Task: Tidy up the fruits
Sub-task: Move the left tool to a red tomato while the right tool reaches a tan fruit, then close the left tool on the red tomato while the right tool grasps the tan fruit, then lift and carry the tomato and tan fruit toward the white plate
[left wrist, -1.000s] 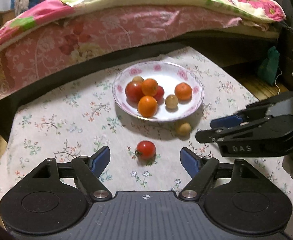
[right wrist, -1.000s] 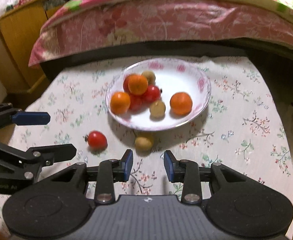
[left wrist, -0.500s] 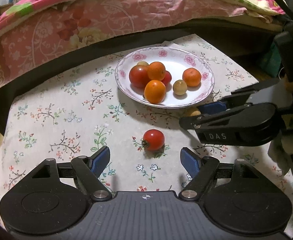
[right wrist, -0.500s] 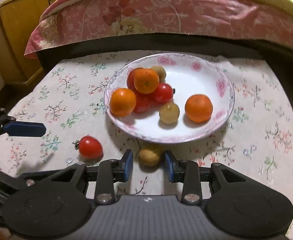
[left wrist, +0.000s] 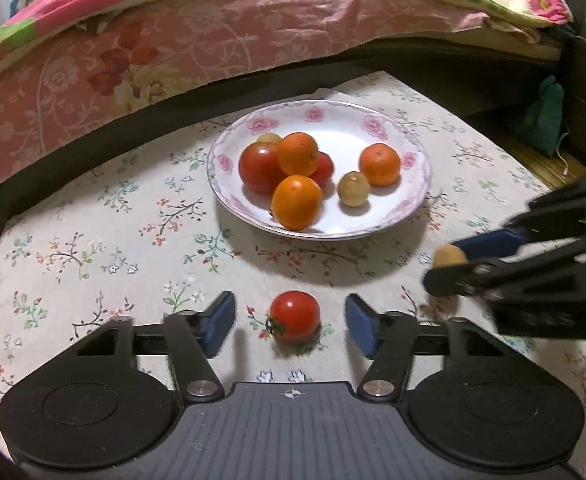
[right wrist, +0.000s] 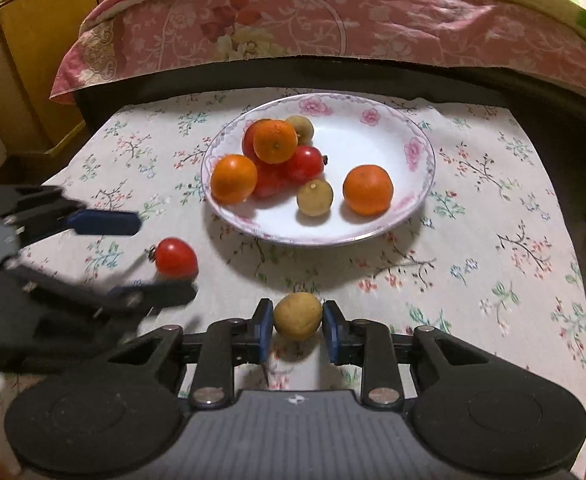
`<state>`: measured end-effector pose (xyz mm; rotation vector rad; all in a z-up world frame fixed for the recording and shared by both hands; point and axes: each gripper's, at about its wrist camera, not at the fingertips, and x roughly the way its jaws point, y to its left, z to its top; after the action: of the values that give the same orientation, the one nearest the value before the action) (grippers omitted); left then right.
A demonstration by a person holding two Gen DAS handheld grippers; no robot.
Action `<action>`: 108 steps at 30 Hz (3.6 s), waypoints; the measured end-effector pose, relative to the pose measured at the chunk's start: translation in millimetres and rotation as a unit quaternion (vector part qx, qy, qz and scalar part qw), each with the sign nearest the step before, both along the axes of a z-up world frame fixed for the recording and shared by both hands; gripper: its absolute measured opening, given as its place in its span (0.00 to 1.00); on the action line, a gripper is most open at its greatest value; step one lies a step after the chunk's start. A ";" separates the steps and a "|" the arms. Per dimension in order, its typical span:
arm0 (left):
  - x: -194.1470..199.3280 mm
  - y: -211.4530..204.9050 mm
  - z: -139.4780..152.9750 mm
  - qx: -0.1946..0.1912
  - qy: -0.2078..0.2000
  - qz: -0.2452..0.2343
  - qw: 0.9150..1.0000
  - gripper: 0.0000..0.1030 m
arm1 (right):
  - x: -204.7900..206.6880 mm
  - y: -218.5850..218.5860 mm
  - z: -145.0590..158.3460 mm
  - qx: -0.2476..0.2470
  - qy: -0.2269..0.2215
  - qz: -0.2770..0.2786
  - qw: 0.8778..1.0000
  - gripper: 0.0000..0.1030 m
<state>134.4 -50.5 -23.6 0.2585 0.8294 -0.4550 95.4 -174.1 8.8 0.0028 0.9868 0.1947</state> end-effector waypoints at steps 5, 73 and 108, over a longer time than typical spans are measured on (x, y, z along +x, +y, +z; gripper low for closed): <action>3.5 -0.5 -9.0 0.005 0.017 0.010 1.000 0.44 | -6.2 -6.9 7.3 0.018 0.003 -0.009 1.000 0.27; -96.3 15.9 -2.0 0.022 0.055 -0.018 0.998 0.35 | -78.2 34.5 -3.7 -0.007 0.036 0.031 0.999 0.26; 2.6 -21.6 49.3 -0.042 -0.015 0.003 0.999 0.35 | -4.3 -18.0 44.8 0.042 -0.048 -0.025 0.998 0.26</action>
<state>137.0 -72.1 25.7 0.1848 0.7798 -0.4786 91.1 -192.2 53.6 0.0952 0.8812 0.1884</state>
